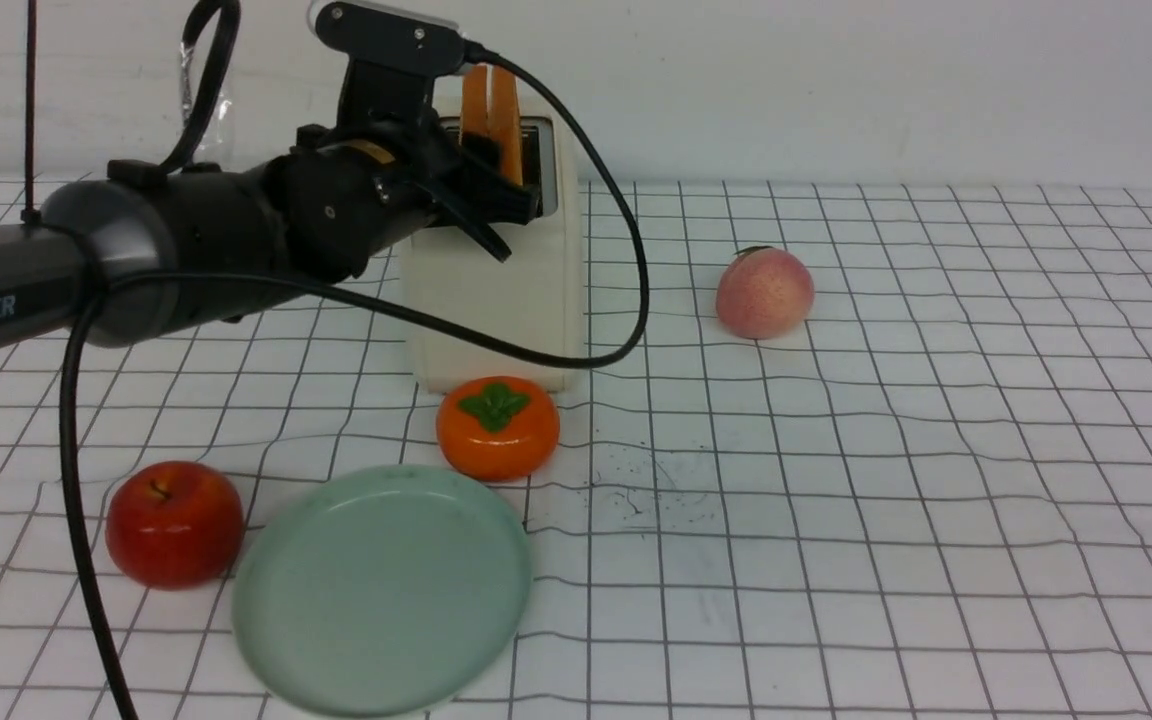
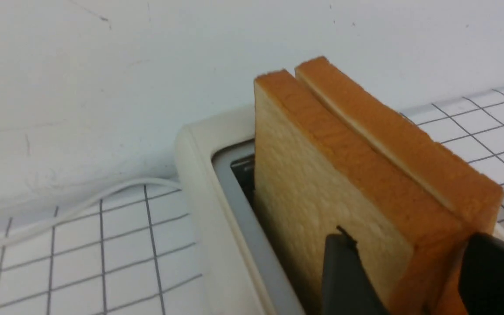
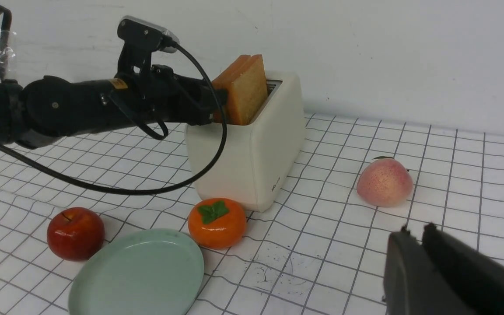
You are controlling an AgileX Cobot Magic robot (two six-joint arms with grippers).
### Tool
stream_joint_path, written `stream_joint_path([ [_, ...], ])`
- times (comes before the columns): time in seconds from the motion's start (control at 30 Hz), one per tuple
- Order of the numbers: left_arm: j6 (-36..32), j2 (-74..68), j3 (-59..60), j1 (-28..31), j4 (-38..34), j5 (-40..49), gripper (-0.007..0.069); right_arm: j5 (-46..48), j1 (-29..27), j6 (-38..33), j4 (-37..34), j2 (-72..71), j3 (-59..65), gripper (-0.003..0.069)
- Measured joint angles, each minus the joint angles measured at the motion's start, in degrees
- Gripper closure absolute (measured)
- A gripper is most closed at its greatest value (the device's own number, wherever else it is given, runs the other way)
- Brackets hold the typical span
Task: Take toasted bread from bread machine on white checkered table place on plate.
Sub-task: 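Reach for a toast slice standing in the toaster with the left gripper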
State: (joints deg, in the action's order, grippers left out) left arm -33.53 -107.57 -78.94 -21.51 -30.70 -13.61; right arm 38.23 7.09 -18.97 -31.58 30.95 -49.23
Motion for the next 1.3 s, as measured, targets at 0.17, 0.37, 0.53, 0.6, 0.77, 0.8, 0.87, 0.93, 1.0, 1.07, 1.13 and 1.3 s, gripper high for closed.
stream_joint_path([
  [0.17,0.0,0.0,0.0,0.0,2.0,-2.4,0.0305,0.1,0.0,0.0,0.0,0.0,0.0,0.0608],
  [0.37,0.0,0.0,0.0,0.0,2.1,-1.7,0.0305,1.4,0.0,0.0,0.0,0.0,0.0,0.0606],
  [0.53,0.0,-0.9,0.0,0.0,2.1,-3.9,0.0305,2.1,0.0,0.0,0.0,0.0,0.0,0.0606],
  [0.6,0.5,-1.8,0.0,0.0,2.1,-5.1,0.0305,2.1,0.0,0.0,0.0,0.0,0.0,0.0606],
  [0.77,4.6,-3.6,0.0,0.0,3.0,-7.1,0.0305,2.1,0.0,0.0,0.0,0.0,0.0,0.0606],
  [0.8,6.3,-3.9,0.0,0.0,4.2,-7.8,0.0305,2.1,0.0,0.0,0.0,0.0,0.0,0.0606],
  [0.87,9.4,-4.0,0.0,0.0,6.7,-8.8,0.0305,2.1,0.0,0.0,-0.2,0.0,0.0,0.0606],
  [0.93,12.4,-4.0,0.0,0.0,9.0,-9.7,0.0307,2.1,0.0,0.0,-0.2,0.0,0.0,0.0606],
  [1.0,15.4,-4.0,0.0,0.0,12.1,-11.0,0.0316,2.1,0.0,0.0,-0.2,0.0,0.0,0.0606],
  [1.07,17.0,-4.0,0.0,0.0,13.5,-11.7,0.0333,2.1,0.0,0.0,-0.2,0.0,0.0,0.0603],
  [1.13,18.5,-4.0,0.0,0.0,14.2,-12.5,0.0375,2.1,0.0,0.0,-0.2,0.0,0.0,0.0601],
  [1.3,19.3,-4.0,0.0,0.0,14.6,-12.7,0.0509,2.1,0.0,0.0,-0.4,0.0,0.0,0.0595],
])
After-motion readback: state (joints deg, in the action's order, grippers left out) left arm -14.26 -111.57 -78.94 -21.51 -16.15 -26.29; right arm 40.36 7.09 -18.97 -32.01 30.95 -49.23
